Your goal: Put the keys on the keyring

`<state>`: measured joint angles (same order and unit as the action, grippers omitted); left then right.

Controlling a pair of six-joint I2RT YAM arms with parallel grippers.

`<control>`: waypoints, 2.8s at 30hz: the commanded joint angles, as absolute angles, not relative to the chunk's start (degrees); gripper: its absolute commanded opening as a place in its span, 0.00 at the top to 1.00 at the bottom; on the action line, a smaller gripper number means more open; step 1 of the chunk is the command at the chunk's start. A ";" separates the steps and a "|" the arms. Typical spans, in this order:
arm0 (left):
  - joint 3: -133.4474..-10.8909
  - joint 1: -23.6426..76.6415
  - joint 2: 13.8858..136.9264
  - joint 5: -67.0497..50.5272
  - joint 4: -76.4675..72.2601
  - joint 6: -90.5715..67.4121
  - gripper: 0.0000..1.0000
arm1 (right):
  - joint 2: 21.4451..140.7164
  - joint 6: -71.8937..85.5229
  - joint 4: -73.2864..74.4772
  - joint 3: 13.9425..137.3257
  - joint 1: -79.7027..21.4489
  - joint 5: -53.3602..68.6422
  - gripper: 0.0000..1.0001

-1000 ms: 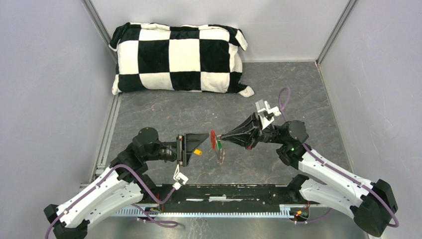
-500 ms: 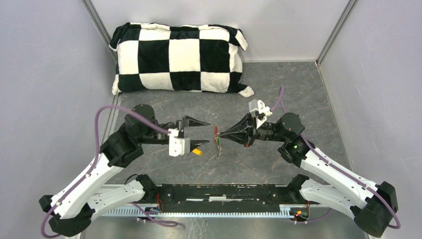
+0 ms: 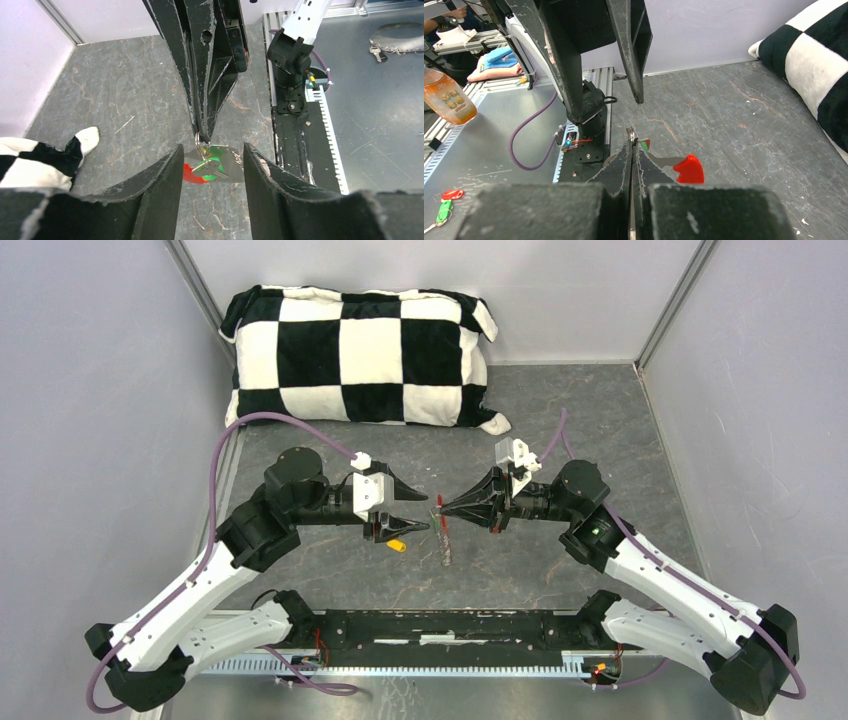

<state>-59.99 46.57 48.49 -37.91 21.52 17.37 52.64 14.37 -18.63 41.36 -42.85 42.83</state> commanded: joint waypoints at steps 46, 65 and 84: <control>-61.22 46.32 53.81 -35.91 29.48 28.09 0.98 | 58.70 -10.78 19.23 64.05 -43.64 43.77 0.49; -63.05 46.33 54.55 -36.87 32.58 30.28 0.98 | 69.57 -17.84 33.89 76.77 -53.18 34.27 0.64; -62.75 46.32 53.54 -37.79 33.04 31.25 0.98 | 72.85 -19.61 37.41 80.07 -53.20 31.57 0.63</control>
<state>-61.17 46.54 54.68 -36.07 34.24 29.36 72.03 -18.96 37.60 77.80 -52.99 31.94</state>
